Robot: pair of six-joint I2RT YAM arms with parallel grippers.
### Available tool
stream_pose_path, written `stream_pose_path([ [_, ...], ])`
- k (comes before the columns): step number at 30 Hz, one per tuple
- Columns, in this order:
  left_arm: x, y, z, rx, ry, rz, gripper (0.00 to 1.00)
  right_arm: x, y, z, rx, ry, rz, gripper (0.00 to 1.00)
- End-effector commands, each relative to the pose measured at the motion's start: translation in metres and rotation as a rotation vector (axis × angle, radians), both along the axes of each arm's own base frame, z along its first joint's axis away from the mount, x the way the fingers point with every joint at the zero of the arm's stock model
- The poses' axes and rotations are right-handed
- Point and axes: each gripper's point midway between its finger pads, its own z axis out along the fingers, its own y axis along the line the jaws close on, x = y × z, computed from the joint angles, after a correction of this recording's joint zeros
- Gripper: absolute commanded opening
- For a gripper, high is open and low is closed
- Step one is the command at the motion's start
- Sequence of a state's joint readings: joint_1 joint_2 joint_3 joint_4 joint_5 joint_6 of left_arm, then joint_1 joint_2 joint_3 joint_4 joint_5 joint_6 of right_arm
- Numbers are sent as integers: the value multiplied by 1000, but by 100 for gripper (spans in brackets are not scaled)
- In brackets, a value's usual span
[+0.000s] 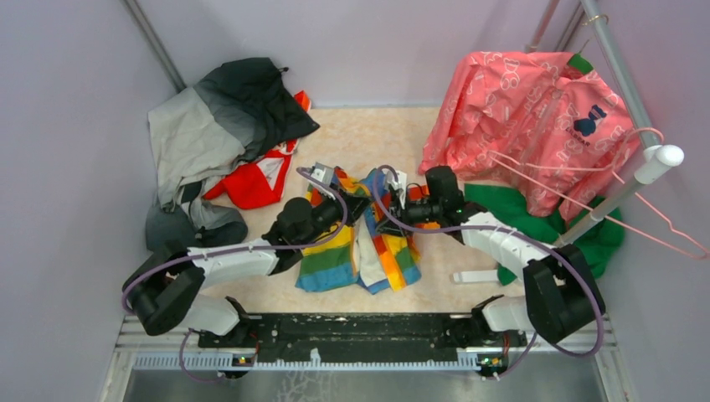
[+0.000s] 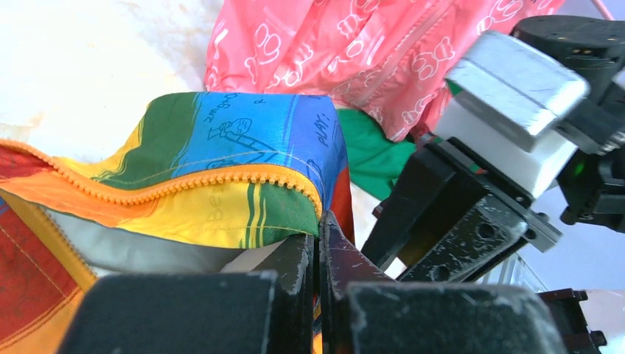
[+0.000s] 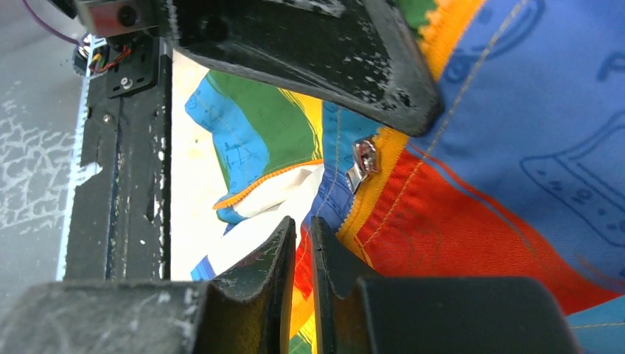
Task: Zip up the jacket
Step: Adjust the zipper on the jacket.
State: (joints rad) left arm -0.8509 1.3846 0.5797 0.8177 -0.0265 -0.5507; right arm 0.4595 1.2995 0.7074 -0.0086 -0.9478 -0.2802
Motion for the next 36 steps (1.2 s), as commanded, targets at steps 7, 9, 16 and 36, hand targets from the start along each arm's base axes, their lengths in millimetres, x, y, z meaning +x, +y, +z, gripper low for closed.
stream_pose_path([
  [7, -4, 3, 44, -133, -182, -11, 0, 15, 3, 37, 147, 33, -42, 21],
  [9, -7, 2, 47, -146, -196, -29, 0, 11, 2, 46, 191, 23, -18, 23],
  [16, -24, -2, 63, -206, -272, -116, 0, 7, 1, 55, 261, 94, -15, 29],
  [36, -40, -3, 73, -236, -344, -185, 0, -3, -5, 92, 405, 103, -18, 25],
])
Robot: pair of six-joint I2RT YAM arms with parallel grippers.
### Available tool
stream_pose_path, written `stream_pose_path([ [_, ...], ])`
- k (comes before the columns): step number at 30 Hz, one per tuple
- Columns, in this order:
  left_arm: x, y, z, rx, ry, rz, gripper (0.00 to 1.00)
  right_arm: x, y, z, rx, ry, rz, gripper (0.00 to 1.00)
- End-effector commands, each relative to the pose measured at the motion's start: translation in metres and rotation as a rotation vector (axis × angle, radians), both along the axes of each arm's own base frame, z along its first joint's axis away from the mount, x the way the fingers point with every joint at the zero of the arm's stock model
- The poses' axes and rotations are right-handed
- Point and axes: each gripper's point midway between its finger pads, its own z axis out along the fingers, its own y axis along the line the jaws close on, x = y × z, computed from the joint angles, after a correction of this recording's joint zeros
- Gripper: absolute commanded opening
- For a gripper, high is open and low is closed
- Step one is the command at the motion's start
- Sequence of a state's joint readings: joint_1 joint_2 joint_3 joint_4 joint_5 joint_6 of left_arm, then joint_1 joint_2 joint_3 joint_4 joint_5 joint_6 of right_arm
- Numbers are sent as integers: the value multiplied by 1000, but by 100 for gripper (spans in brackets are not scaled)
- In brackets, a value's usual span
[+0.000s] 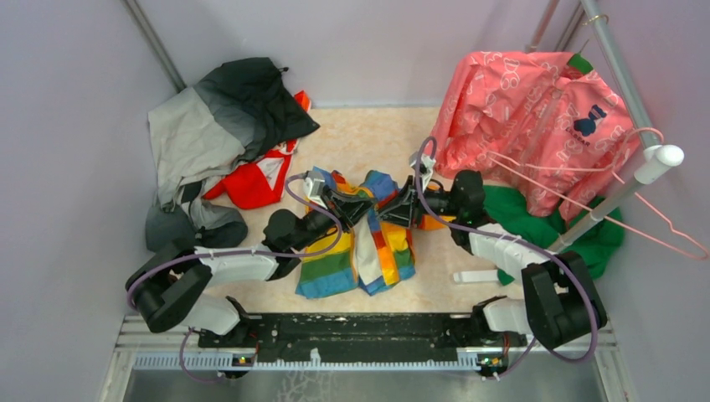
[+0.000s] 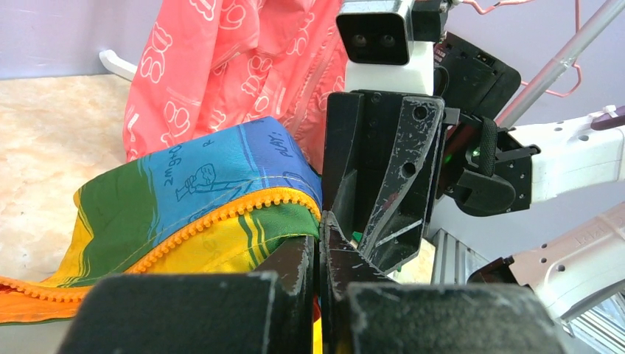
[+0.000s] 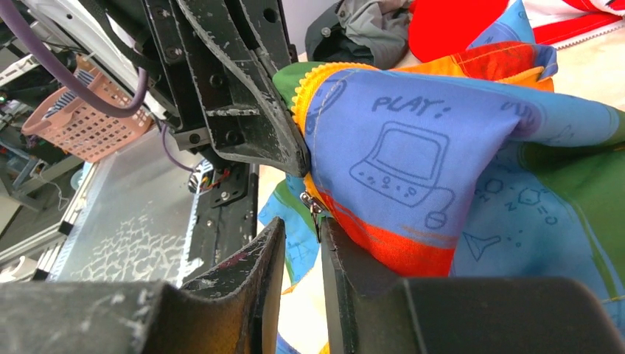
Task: Zip up the jacket
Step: Adjust the zipper on the jacket.
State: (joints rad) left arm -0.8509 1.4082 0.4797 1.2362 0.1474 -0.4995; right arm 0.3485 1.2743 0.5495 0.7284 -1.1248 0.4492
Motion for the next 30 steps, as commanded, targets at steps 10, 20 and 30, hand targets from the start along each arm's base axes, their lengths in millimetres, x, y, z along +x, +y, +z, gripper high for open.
stream_pose_path([
  [10, -5, 0, 27, -74, -83, -25, 0, -6, -1, 21, 45, -77, 28, 15],
  [20, -6, 0, 30, -98, -77, -31, 0, 13, 1, 6, 4, -4, -66, 27],
  [30, -6, -1, 33, -132, -61, -44, 0, 2, 2, 18, 92, 13, -49, 29],
])
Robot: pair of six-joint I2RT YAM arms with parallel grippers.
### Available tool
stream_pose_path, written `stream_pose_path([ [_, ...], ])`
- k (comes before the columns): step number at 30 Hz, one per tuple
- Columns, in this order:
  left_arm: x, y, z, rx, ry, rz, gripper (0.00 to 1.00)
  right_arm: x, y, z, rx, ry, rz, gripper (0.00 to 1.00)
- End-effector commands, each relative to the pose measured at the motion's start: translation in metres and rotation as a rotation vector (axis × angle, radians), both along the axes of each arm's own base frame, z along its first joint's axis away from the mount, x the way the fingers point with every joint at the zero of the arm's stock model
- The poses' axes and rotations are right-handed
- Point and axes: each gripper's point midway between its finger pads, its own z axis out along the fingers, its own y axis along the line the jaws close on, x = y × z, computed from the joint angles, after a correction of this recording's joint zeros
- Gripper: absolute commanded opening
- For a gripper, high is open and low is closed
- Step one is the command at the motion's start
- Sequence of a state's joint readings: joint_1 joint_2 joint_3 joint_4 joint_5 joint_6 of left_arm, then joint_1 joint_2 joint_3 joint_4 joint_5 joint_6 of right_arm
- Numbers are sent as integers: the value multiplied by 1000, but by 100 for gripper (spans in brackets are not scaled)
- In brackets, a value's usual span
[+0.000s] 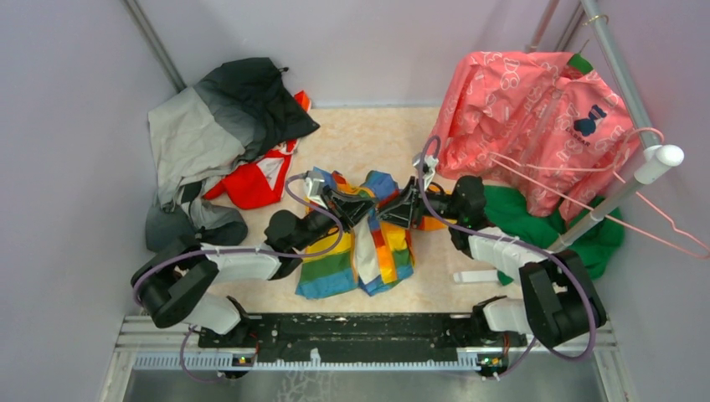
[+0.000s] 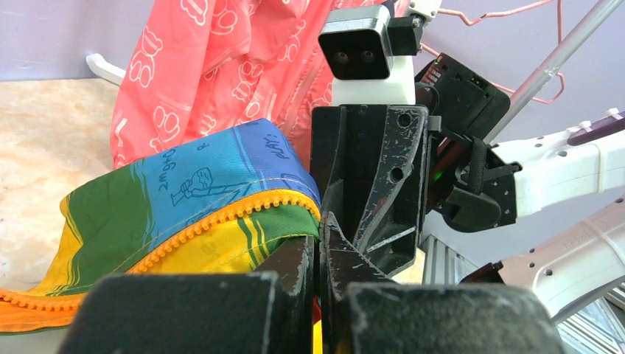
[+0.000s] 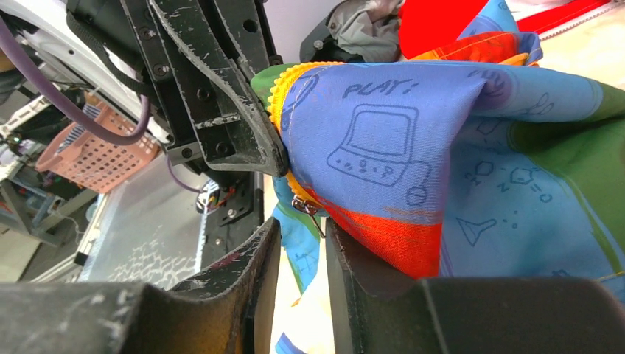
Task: Zip up the jacket
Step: Adjust the zipper on the jacket.
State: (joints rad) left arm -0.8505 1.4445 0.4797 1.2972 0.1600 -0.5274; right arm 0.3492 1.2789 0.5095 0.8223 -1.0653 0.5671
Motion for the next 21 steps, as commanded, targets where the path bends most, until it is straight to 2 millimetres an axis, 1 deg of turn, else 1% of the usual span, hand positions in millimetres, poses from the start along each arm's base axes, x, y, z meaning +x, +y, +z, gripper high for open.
stream_pose_path([
  [1, -5, 2, 33, -109, -61, -23, 0, -2, 3, 19, 58, -59, 9, 27],
  [5, -5, 3, 39, -139, -59, -24, 0, -4, 3, 21, 64, -56, 19, 18],
  [8, -4, 4, 41, -146, -58, -15, 0, -3, 3, 23, 64, -53, 13, 10],
  [11, -2, 5, 40, -145, -55, -4, 0, 0, 4, 20, 48, -43, 6, 1],
  [16, 3, 10, 40, -131, -89, 43, 0, -1, 4, 17, 36, -23, 18, 0],
  [21, 10, 18, 41, -74, -231, 123, 0, -6, 5, 16, 36, -5, 49, 0],
])
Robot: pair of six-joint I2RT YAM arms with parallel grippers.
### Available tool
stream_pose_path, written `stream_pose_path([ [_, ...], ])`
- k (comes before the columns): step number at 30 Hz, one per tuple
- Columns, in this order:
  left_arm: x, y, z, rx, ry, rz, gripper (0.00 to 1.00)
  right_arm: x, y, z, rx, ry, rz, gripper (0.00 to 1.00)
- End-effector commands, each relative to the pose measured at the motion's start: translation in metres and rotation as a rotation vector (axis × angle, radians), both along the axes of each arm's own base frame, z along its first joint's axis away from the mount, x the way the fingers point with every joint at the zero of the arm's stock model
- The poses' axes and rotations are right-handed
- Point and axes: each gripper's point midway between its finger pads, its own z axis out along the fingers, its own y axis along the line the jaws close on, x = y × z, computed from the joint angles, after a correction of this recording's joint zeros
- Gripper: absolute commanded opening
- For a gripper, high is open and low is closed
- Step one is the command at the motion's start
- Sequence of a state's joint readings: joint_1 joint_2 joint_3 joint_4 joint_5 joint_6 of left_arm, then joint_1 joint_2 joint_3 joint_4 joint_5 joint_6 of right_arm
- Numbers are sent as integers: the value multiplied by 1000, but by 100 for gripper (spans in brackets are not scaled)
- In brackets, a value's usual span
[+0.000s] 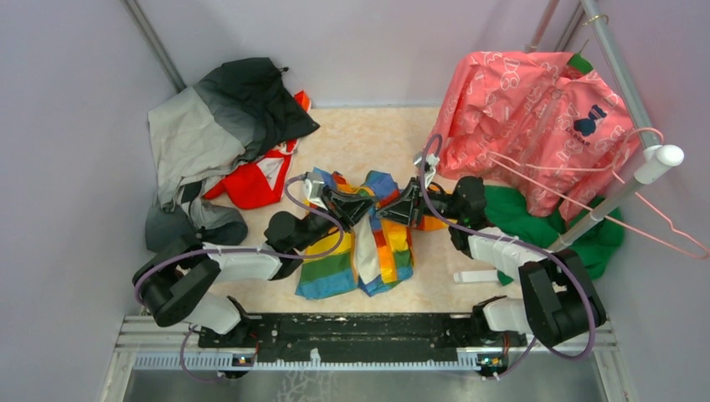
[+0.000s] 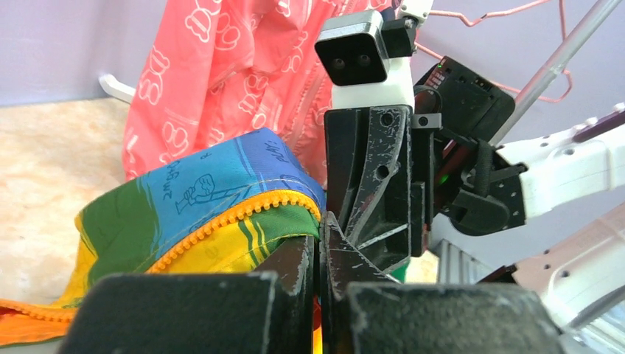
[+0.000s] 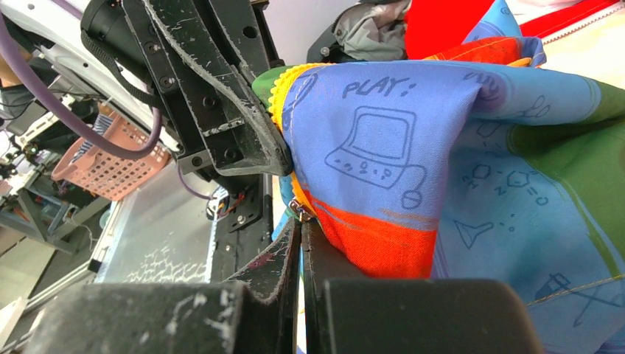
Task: Zip up the jacket
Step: Adjust the zipper on the jacket.
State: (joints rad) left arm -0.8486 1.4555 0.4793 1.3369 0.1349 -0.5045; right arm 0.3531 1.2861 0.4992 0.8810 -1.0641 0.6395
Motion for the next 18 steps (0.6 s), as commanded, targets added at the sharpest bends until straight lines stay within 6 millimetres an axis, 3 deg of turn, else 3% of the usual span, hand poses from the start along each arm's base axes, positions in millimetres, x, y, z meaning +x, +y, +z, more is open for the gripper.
stream_pose_path([
  [1, 6, 15, 36, -41, -225, 102, 0, -4, 3, 12, 13, -37, 50, 0],
  [9, 22, 23, 36, 6, -319, 159, 0, -1, 7, -7, -69, -21, 76, 0],
  [18, 22, 24, 47, -22, -371, 130, 0, -1, 20, -32, -185, -18, 107, 0],
])
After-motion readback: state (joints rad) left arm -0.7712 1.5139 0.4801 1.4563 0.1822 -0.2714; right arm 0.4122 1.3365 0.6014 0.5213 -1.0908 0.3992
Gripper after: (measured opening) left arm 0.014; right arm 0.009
